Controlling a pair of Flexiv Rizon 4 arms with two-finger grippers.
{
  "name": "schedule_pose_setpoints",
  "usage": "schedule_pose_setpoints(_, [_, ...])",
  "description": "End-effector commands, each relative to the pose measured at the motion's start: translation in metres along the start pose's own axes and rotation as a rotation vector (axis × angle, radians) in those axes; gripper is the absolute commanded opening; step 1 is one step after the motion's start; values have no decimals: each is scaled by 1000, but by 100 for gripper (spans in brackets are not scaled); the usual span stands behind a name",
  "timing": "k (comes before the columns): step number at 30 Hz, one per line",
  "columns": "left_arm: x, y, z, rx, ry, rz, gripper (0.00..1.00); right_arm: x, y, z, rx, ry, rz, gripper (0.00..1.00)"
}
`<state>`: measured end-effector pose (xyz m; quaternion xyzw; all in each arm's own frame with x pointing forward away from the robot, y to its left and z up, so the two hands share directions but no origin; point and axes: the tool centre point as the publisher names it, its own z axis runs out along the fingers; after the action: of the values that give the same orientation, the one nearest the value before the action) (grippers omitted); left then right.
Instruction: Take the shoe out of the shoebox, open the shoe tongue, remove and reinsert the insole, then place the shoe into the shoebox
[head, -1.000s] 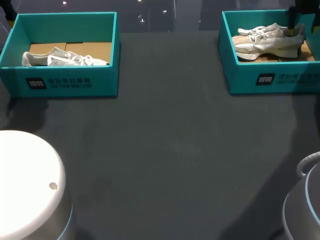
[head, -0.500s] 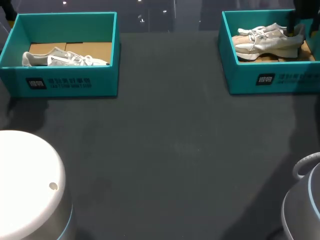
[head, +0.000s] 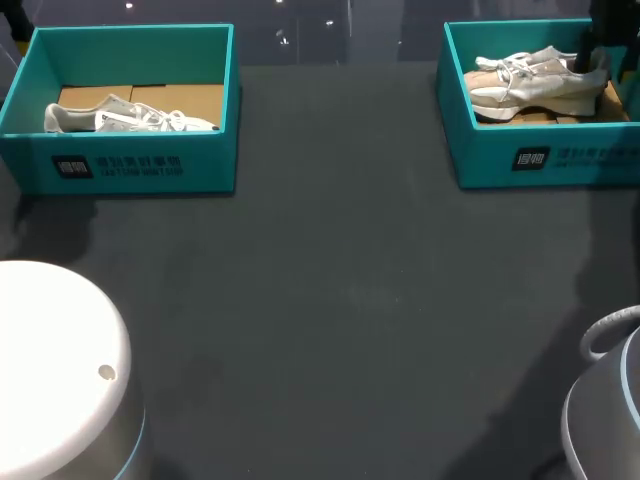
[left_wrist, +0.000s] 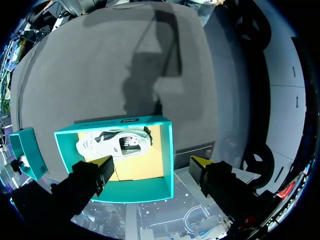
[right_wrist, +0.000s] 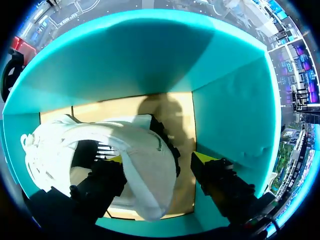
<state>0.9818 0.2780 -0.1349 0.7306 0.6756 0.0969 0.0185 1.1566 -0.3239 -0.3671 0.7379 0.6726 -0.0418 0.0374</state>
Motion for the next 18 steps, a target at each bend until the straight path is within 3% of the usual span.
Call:
schedule_pose_setpoints(1, [0, -1, 0, -2, 2, 1, 100, -1, 6, 4, 12, 5, 0, 74])
schedule_pose_setpoints(3, [0, -1, 0, -2, 2, 1, 100, -1, 6, 5, 13, 6, 0, 71])
schedule_pose_setpoints(5, [0, -1, 0, -2, 2, 1, 100, 0, 6, 5, 14, 7, 0, 49])
schedule_pose_setpoints(8, [0, -1, 0, -2, 2, 1, 100, 1, 7, 5, 14, 7, -1, 36])
schedule_pose_setpoints(9, [0, -1, 0, -2, 2, 1, 100, 2, 7, 5, 14, 8, -1, 24])
schedule_pose_setpoints(12, [0, -1, 0, -2, 2, 1, 100, 3, 6, 6, 15, 10, -4, 2])
schedule_pose_setpoints(18, [0, -1, 0, -2, 2, 1, 100, 3, 4, 6, 17, 14, -1, 0])
